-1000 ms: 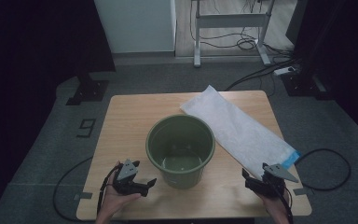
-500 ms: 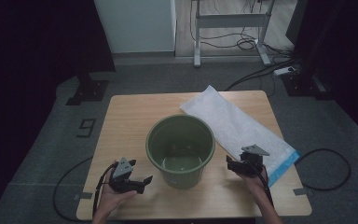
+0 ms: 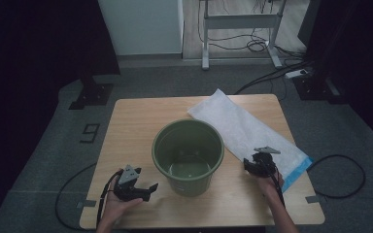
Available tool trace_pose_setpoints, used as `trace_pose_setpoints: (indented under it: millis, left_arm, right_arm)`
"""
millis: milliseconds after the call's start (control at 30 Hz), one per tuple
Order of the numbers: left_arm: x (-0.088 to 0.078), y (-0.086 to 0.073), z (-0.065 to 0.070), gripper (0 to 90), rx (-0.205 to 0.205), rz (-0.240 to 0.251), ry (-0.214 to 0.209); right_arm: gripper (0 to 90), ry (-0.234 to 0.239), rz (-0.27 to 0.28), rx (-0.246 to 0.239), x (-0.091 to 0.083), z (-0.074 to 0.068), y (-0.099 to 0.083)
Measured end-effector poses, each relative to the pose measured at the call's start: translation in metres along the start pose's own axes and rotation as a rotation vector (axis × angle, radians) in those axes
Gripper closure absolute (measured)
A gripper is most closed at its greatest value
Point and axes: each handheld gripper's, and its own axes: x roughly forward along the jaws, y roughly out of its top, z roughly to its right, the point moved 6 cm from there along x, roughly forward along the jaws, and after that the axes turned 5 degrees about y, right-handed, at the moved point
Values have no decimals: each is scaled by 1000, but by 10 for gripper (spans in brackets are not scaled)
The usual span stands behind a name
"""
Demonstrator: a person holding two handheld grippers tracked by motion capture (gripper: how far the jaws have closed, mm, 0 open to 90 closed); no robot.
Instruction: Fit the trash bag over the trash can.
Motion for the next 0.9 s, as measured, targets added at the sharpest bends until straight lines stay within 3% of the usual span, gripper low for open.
trace_pose_setpoints:
  millis: [100, 167, 267, 333, 533, 700, 800, 900]
  left_arm:
    - [-2, -1, -1, 76, -3, 4, 8]
    - [-3, -2, -2, 78, -6, 4, 9]
    - [-5, -2, -4, 78, -7, 7, 15]
    - [-5, -3, -5, 79, -9, 6, 20]
    - [-5, -3, -5, 83, -15, 2, 19]
    - [-5, -3, -4, 83, -19, 3, 17]
    - [-6, -2, -4, 83, -20, 6, 13]
    - [-6, -2, -3, 83, -22, 10, 8]
  right_arm:
    - [634, 7, -2, -17, -5, 2, -4]
    - [726, -22, 3, -36, -11, 4, -9]
    - [883, -29, 19, -20, -20, 7, -19]
    - [894, -36, 26, -39, -27, 9, -26]
    - [893, 2, 27, -3, -57, 20, -52]
    - [877, 21, 31, -7, -80, 30, -73]
    - [643, 20, 49, -10, -88, 32, -78]
    - [514, 41, 104, -22, -93, 21, -69]
